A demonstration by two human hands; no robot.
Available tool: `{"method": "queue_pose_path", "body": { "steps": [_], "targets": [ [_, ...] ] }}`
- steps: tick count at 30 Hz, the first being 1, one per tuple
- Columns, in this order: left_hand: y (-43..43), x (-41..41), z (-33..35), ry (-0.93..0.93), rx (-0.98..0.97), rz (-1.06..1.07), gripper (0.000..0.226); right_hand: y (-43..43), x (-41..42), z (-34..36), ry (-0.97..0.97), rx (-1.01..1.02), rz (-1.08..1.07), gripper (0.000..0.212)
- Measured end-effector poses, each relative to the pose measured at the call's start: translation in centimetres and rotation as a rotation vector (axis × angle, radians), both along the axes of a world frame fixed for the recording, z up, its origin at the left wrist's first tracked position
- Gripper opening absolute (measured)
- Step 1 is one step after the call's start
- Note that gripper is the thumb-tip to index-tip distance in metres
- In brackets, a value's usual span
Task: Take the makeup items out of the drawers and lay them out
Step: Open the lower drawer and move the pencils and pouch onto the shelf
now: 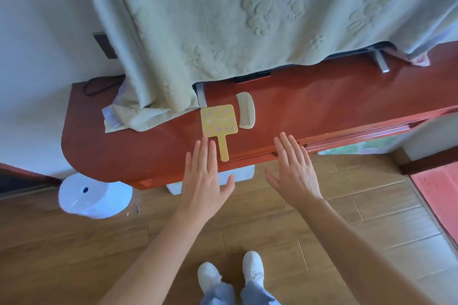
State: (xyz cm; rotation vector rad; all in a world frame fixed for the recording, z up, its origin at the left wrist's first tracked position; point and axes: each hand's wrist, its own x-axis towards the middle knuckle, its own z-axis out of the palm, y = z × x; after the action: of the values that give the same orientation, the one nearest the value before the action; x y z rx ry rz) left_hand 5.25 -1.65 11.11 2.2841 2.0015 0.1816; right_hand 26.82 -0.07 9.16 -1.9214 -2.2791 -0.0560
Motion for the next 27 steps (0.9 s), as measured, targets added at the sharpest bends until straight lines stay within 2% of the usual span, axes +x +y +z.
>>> {"method": "queue_pose_path", "body": {
  "steps": [8,11,18,27],
  "targets": [
    [-2.1,9.2,3.0,-0.034,0.015,-0.260,0.079,-6.2,7.4,3.1,-0.007,-0.042,-0.222,0.073],
    [-2.9,12.6,3.0,-0.030,-0.009,-0.281,0.079,-7.6,10.7,3.8,-0.010,-0.066,-0.253,0.074],
    [-3.3,22.1,0.9,-0.031,-0.055,-0.184,0.078,-6.6,22.5,3.1,-0.046,-0.136,-0.184,0.074],
    [-0.3,36.1,0.1,-0.038,-0.064,0.059,0.076,-1.1,36.5,2.7,-0.057,-0.168,0.047,0.075]
  ]
}}
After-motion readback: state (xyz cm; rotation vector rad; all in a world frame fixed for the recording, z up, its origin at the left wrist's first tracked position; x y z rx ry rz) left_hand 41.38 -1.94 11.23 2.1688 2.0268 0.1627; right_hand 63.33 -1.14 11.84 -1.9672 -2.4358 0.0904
